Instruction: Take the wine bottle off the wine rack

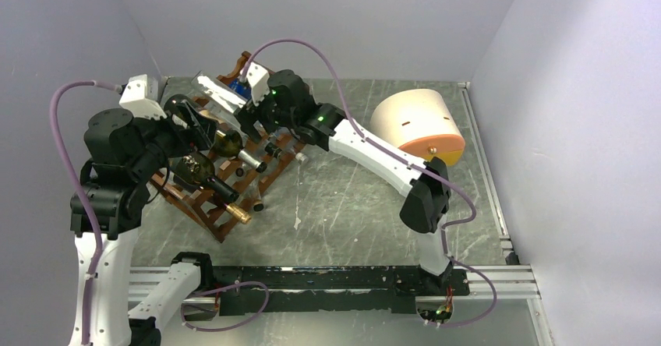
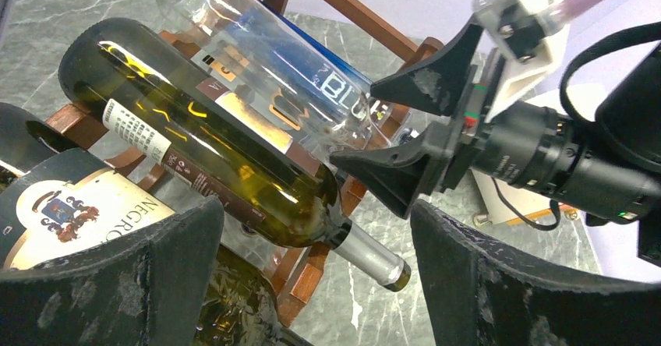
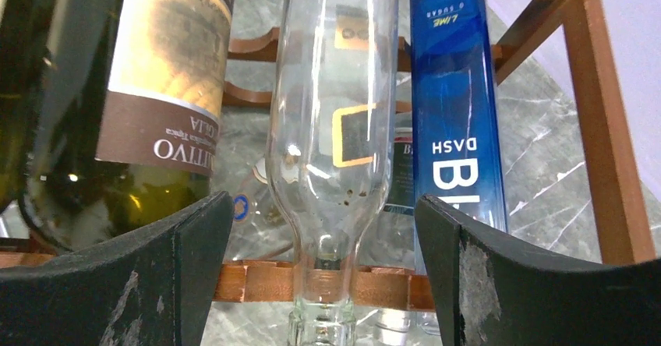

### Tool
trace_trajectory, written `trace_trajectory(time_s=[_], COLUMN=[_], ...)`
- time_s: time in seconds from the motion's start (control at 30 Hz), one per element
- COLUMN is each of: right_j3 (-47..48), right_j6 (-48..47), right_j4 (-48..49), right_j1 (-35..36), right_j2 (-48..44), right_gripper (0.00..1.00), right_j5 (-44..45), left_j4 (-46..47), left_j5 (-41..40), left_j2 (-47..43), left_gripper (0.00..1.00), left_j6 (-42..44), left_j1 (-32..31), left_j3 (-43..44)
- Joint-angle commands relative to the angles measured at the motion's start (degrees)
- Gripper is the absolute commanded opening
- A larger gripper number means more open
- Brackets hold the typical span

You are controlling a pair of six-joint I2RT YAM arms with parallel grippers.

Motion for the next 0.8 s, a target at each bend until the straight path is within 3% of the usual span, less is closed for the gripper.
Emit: trace_trajectory(time_s=[0.0, 0.77], right_j3=[2.39, 15.25], right_j6=[-3.38, -9.71], right_j4=[-1.3, -4.6], right_j1=[0.87, 0.89], right_j2=[1.68, 14.28], right_gripper=[0.91, 0.92], right_j5=[0.83, 1.82], left_j4=[-1.01, -1.91], left_j5=[0.85, 1.38], left_j2=[-0.73, -1.01], left_gripper=[0.93, 0.93], left_j6=[-0.11, -0.29], left_j1=[0.58, 0.58], left_j3=[-0.27, 0.14])
